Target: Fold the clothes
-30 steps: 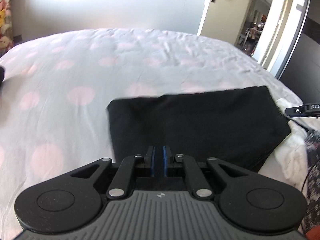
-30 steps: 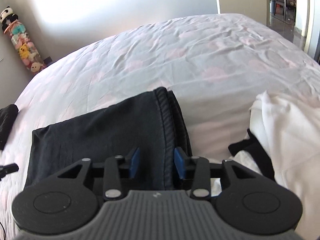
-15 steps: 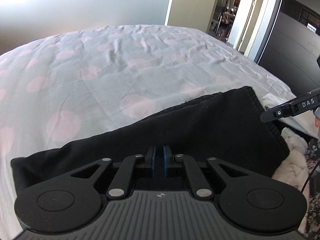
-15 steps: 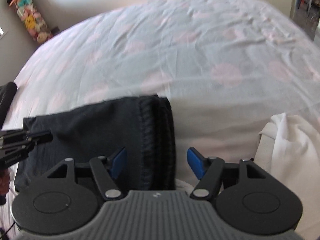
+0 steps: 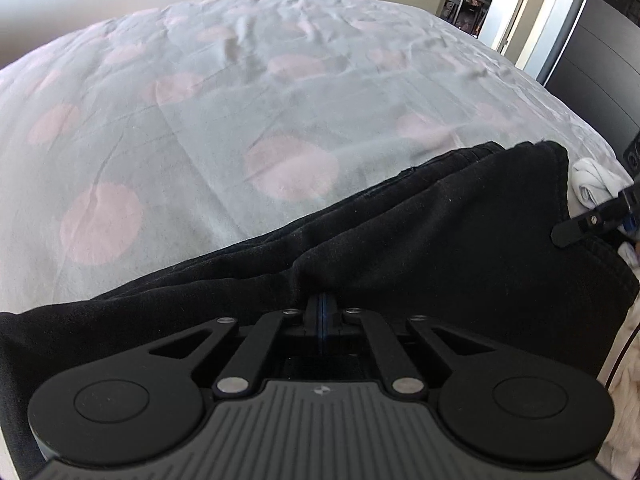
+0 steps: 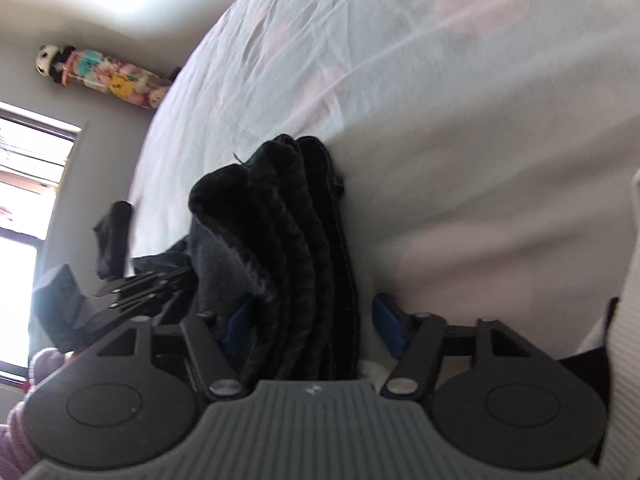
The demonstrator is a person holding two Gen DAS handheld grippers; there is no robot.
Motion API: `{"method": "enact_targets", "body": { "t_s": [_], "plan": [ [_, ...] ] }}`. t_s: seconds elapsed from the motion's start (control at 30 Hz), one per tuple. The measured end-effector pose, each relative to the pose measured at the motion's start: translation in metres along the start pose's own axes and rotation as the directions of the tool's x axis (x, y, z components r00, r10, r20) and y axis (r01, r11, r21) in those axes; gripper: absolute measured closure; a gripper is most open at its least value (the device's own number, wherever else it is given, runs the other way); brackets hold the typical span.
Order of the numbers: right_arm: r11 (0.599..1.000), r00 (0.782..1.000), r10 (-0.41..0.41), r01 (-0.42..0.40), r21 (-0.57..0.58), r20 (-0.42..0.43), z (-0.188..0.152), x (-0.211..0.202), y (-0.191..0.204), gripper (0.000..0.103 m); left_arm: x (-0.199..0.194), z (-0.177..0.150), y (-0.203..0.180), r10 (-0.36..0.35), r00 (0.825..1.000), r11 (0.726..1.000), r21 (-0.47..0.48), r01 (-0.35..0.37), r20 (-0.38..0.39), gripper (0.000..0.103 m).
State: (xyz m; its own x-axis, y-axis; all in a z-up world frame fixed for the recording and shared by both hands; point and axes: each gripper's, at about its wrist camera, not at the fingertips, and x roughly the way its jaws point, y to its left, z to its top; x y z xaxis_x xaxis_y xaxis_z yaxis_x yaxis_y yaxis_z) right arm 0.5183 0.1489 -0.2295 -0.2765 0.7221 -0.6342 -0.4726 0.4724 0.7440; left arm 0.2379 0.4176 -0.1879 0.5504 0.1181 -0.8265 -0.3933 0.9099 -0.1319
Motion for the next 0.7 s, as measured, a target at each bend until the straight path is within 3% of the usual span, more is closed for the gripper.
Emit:
{"method": "enact_targets", "body": {
  "t_s": [0.1, 0.27, 0.33, 0.5, 0.7],
  "plan": [
    [0.999, 0.999, 0.034, -0.034, 0.011, 0.014, -0.003, 0.003, 0.002, 0.059, -0.001, 0.003, 0.002, -0.012, 1.0, 1.0, -0.015, 0.012, -0.009, 0.1],
    [1.0, 0.999, -0.007, 0.008, -0.026, 0.053, -0.01, -0.008, 0.027, 0.066, -0.034, 0.007, 0.01, -0.053, 0.998, 0.995, -0.084, 0.055, 0.034, 0.1],
    [0.999, 0.997, -0.021, 0.024, -0.039, 0.072, -0.013, -0.014, 0.04, 0.07, -0.057, 0.004, 0.004, -0.049, 0.997, 0.997, -0.064, 0.053, 0.061, 0.1],
    [0.994, 0.993, -0.054, 0.063, -0.089, 0.103, -0.015, -0.029, 0.077, 0.072, -0.092, -0.028, -0.025, -0.076, 0.997, 0.997, 0.023, 0.076, -0.005, 0.1],
    [0.984, 0.986, -0.12, 0.133, -0.116, 0.115, -0.02, -0.038, 0.108, 0.073, -0.072, -0.074, -0.046, -0.035, 0.995, 0.992, 0.121, 0.046, -0.09, 0.101]
  ]
}}
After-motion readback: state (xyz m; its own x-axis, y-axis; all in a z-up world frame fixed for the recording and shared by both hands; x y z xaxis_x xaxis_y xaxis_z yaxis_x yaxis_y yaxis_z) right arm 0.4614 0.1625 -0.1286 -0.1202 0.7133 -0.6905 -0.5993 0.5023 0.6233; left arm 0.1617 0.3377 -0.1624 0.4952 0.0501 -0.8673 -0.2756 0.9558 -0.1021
